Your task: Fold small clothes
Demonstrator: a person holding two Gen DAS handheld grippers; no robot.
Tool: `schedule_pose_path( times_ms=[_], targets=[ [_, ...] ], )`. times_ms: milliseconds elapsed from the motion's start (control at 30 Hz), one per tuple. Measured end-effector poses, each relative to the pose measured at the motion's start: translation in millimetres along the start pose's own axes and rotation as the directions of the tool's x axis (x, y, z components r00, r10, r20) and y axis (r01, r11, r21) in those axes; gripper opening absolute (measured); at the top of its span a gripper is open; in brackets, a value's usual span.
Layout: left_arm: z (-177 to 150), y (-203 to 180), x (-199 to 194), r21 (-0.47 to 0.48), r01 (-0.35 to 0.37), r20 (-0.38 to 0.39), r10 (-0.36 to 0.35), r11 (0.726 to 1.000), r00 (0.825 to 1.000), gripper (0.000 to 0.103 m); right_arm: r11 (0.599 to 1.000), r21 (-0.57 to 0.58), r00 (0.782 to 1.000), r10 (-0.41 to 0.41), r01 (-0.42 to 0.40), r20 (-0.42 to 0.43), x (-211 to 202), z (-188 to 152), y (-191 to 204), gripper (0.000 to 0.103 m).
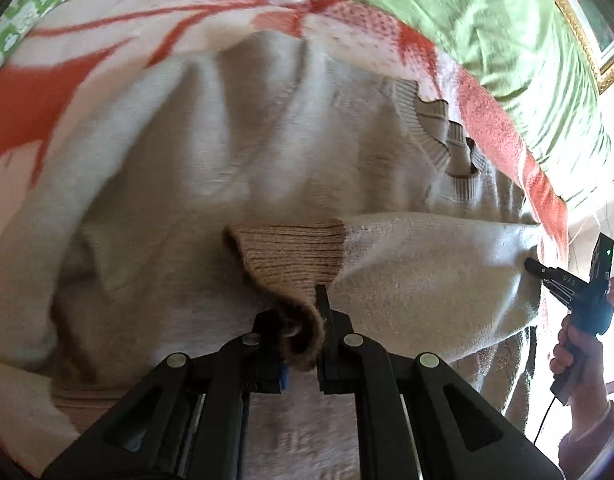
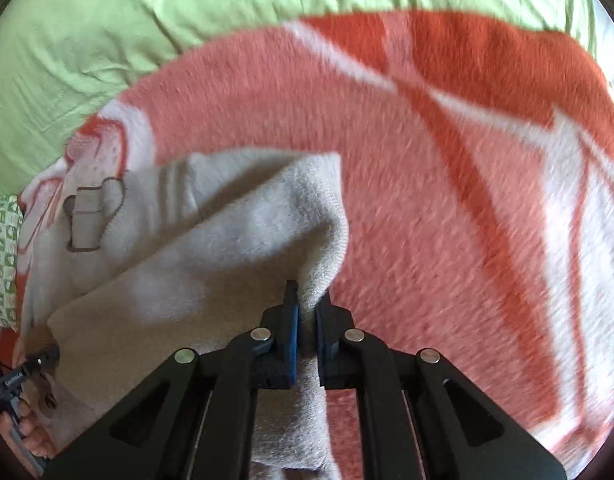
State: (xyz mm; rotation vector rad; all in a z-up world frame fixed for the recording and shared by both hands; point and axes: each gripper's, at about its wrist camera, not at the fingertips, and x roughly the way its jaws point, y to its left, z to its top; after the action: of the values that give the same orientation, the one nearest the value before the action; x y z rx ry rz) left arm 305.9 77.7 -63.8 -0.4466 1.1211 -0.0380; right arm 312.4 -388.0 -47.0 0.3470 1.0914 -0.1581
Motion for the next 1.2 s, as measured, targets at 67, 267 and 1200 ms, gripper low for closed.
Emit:
schedule_pose_path(
  times_ms=[67,267,1200],
  targets=[
    [-0.4,1.0,-2.9,0.014,-0.022,0.011,0.022,1.0,1.0,0.008,1.0,0.009,1.0,-0.023,0.023,0.007,-4.9,-2.8,1.9,0.028],
    [-5.3,3.9,0.3,-0.013,-0.057,-0.002,0.057,0.998,0.998,0.009,0.999,-0.025,0.989,0.036,-0.033,0.14,-47.9,-18.4,29.9,0.034],
    [-129.4,25.7,-98.9,0.312,-0.424,0.11,0.412,0.85,0.905,0.079,0.937,-0.147,0.947,0.303,-0.316,-0.107,-67.4,-147.7,142.4,0.051]
  ],
)
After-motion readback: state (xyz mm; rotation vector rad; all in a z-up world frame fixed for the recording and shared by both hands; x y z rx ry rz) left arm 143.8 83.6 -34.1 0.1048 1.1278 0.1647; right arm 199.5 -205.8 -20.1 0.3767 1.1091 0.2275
